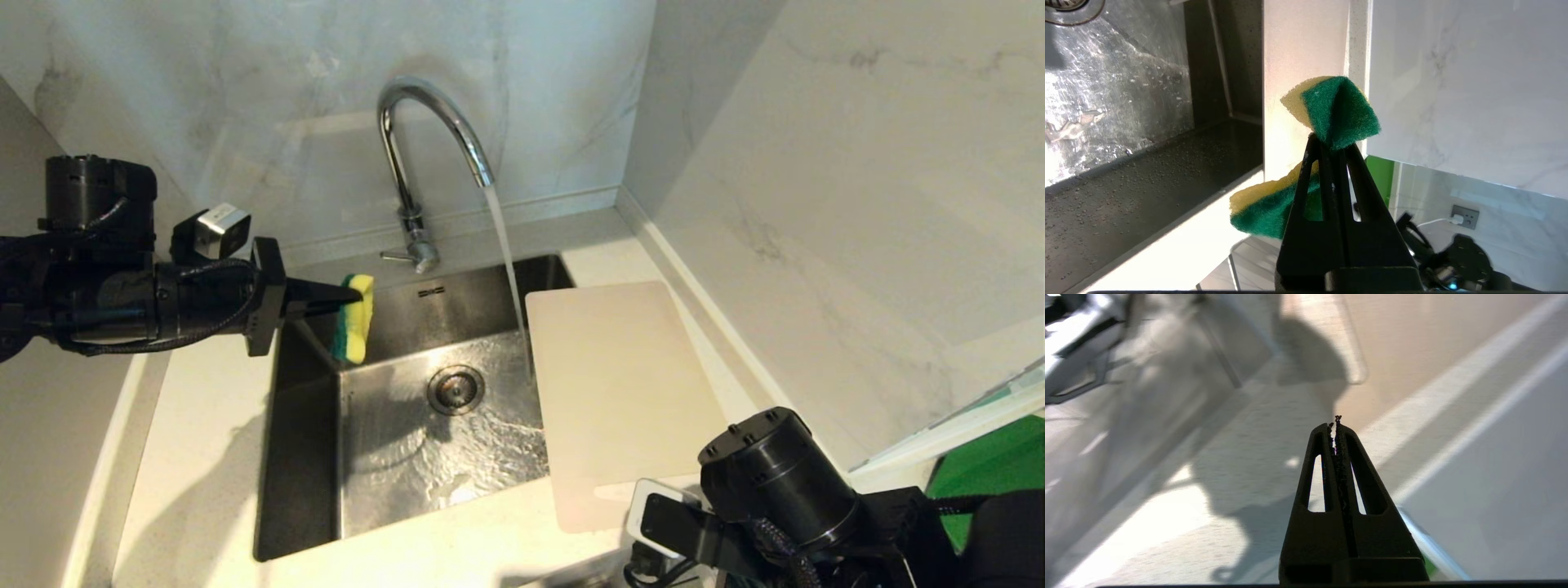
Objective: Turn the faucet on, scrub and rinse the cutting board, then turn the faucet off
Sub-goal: Put down the cutting board
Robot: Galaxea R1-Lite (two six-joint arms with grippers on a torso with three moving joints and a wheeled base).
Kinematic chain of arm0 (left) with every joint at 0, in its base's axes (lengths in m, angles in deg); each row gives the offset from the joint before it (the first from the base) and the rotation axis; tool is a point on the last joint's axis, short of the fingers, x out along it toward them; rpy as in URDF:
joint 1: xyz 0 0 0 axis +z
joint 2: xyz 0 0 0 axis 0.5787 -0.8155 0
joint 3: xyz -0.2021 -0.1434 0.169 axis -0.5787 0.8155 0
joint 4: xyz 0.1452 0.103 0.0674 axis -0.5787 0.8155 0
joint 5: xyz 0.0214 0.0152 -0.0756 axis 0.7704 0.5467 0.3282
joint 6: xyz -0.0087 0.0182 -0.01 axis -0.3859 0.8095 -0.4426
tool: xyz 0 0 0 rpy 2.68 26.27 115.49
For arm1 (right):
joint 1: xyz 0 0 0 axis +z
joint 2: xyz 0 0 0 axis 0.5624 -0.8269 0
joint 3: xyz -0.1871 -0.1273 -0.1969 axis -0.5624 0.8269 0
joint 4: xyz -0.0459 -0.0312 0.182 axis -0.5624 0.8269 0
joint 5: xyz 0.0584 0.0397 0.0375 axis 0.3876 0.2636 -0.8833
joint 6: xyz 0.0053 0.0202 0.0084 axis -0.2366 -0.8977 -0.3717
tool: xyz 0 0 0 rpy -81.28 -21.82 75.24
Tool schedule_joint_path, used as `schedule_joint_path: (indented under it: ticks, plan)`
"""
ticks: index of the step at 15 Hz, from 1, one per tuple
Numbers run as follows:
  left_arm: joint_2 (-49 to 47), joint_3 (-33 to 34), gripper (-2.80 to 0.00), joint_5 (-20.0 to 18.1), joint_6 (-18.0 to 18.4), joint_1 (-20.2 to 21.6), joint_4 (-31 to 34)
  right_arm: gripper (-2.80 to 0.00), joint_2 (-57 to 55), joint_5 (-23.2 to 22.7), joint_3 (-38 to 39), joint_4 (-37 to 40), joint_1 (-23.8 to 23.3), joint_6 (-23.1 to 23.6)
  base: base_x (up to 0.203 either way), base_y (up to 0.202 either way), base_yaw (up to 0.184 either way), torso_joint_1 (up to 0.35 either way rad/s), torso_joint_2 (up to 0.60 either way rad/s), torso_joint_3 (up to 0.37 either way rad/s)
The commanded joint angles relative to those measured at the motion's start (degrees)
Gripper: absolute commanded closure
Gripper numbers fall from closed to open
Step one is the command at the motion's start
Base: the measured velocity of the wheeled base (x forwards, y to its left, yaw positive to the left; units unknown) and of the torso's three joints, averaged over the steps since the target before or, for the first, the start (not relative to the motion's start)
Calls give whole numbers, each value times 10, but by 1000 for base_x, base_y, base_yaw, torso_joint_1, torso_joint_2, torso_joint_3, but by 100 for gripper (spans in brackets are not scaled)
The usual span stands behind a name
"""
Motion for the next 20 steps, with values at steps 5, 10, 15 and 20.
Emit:
schedule_joint_path:
  ticks: [5,10,15,20]
  plan:
    - [1,-15,0,4,-2,-1,8,0,-20,-28,14,-2,-15,-21,0,0,0,0,0,0]
    - [-3,-14,0,19,-2,-1,24,0,-33,-29,19,-50,-17,-77,0,0,0,0,0,0]
    - [-11,-12,0,32,-2,-1,29,0,-58,-60,22,-147,-18,-169,0,0,0,0,0,0]
    - [-9,-12,0,42,2,-1,47,0,-56,-74,24,-157,-18,-228,0,0,0,0,0,0]
